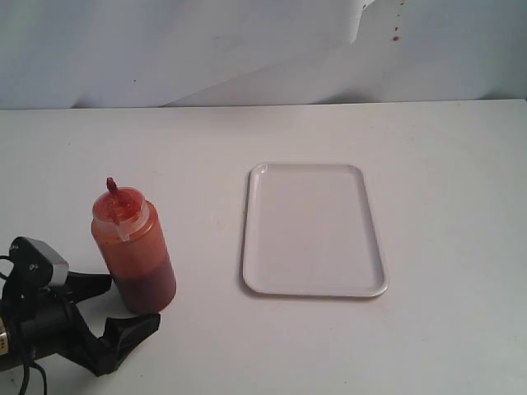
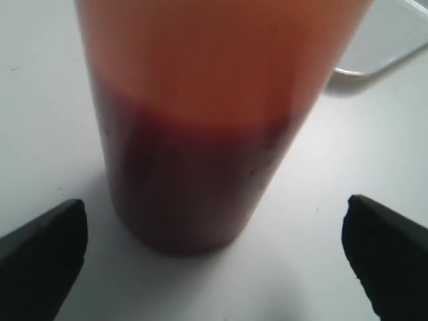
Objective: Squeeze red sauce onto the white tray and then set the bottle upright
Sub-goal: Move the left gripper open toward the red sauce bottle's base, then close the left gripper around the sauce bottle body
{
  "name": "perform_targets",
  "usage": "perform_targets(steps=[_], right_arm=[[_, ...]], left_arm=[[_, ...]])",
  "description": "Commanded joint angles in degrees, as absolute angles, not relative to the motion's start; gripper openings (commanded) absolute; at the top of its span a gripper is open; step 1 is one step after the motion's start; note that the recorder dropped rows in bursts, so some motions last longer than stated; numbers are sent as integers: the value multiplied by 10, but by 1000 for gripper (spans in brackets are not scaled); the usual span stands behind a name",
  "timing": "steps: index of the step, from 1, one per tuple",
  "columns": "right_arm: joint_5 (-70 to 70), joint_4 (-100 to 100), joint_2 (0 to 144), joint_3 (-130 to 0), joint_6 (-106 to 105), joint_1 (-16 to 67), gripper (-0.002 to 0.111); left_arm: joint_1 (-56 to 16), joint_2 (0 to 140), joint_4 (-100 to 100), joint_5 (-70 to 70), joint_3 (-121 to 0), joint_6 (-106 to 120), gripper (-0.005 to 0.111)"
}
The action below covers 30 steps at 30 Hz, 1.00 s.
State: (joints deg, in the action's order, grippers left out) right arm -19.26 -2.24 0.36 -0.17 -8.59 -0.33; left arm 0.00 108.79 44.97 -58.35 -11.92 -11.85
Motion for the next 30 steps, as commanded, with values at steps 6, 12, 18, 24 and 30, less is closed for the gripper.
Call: perform_targets(steps=[6, 12, 18, 24, 30], right_arm=[[-191, -21, 0, 0, -85, -7, 0], [-191, -21, 0, 0, -85, -7, 0], [-191, -21, 0, 0, -85, -7, 0], [-191, -21, 0, 0, -85, -7, 0], [-191, -21, 0, 0, -85, -7, 0]], left_arm=[[-2, 1090, 447, -587, -144, -115, 97], [-2, 1090, 447, -617, -144, -115, 97], [-2, 1090, 424, -620, -144, -44, 97], [-2, 1095, 462, -620, -171, -43, 97], [-2, 1117, 458, -614, -193, -43, 97]])
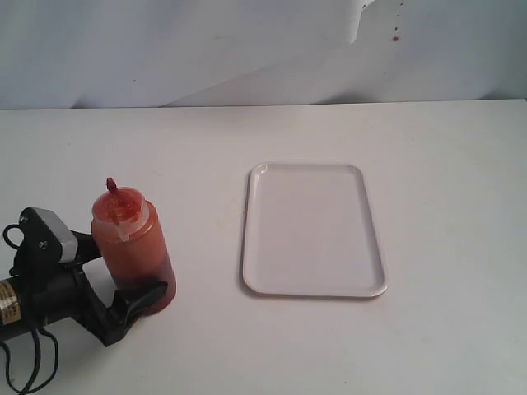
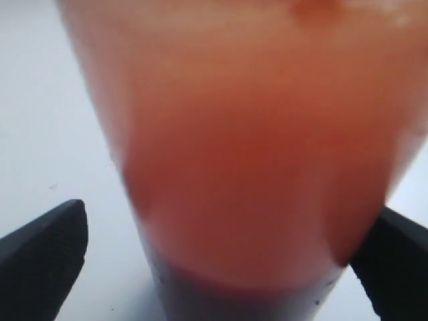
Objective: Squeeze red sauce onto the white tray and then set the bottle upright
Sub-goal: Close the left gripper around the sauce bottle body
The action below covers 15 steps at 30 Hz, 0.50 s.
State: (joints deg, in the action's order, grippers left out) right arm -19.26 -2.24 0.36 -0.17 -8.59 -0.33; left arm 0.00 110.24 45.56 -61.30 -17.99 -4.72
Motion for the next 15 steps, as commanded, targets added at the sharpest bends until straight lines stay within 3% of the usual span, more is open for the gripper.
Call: perform_targets(steps=[1, 15], right_arm=[[-191, -21, 0, 0, -85, -7, 0], [-191, -21, 0, 0, -85, -7, 0]], left_arm=[[-2, 1120, 461, -614, -197, -43, 97], [-2, 1188, 484, -625, -260, -61, 97]])
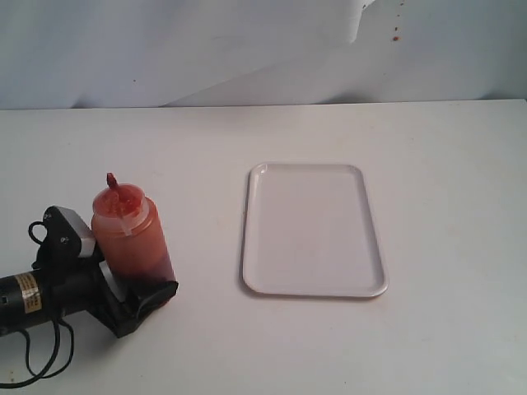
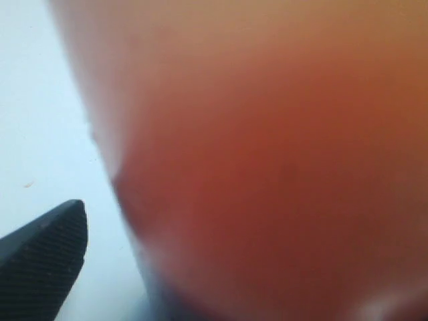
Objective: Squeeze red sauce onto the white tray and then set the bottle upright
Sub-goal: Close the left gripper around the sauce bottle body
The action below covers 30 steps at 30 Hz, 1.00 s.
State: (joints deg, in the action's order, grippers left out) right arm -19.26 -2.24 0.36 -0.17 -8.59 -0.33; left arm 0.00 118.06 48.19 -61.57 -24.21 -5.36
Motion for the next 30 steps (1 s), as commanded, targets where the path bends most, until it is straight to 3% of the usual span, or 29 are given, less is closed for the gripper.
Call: perform_targets(steps=[1, 10, 13, 16, 23, 24, 30], right_arm=[[-191, -21, 0, 0, -85, -7, 0], [-191, -21, 0, 0, -85, -7, 0], [-191, -21, 0, 0, -85, -7, 0], [-191, -21, 0, 0, -85, -7, 0], [-191, -21, 0, 0, -85, -7, 0], [-191, -21, 0, 0, -85, -7, 0], [-191, -21, 0, 0, -85, -7, 0]], left_arm=[[-2, 1191, 485, -625, -261, -61, 97], [-2, 1216, 503, -625, -290, -60, 96], [-2, 1216, 507, -628, -294, -59, 89], [-2, 1216, 509, -628, -296, -57, 71], [-2, 1216, 515, -628, -296, -56, 13], [-2, 1216, 517, -628, -296, -56, 1], [-2, 1216, 520, -651, -296, -56, 0]])
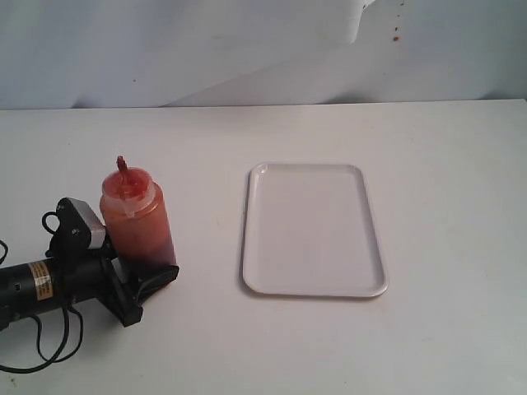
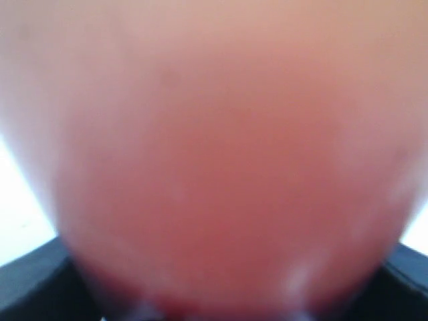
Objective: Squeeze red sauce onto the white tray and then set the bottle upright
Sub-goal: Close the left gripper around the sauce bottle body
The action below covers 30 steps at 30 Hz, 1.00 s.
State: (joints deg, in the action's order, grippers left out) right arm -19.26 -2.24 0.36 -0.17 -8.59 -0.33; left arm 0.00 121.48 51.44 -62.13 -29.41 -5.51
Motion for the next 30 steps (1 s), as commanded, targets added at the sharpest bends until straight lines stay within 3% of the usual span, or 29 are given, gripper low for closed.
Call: perform_targets(steps=[1, 30], right_arm=[[-191, -21, 0, 0, -85, -7, 0], [-191, -21, 0, 0, -85, -7, 0]], left_arm=[[-2, 1214, 520, -664, -296, -56, 0], [-2, 1192, 550, -700, -295, -25, 0]])
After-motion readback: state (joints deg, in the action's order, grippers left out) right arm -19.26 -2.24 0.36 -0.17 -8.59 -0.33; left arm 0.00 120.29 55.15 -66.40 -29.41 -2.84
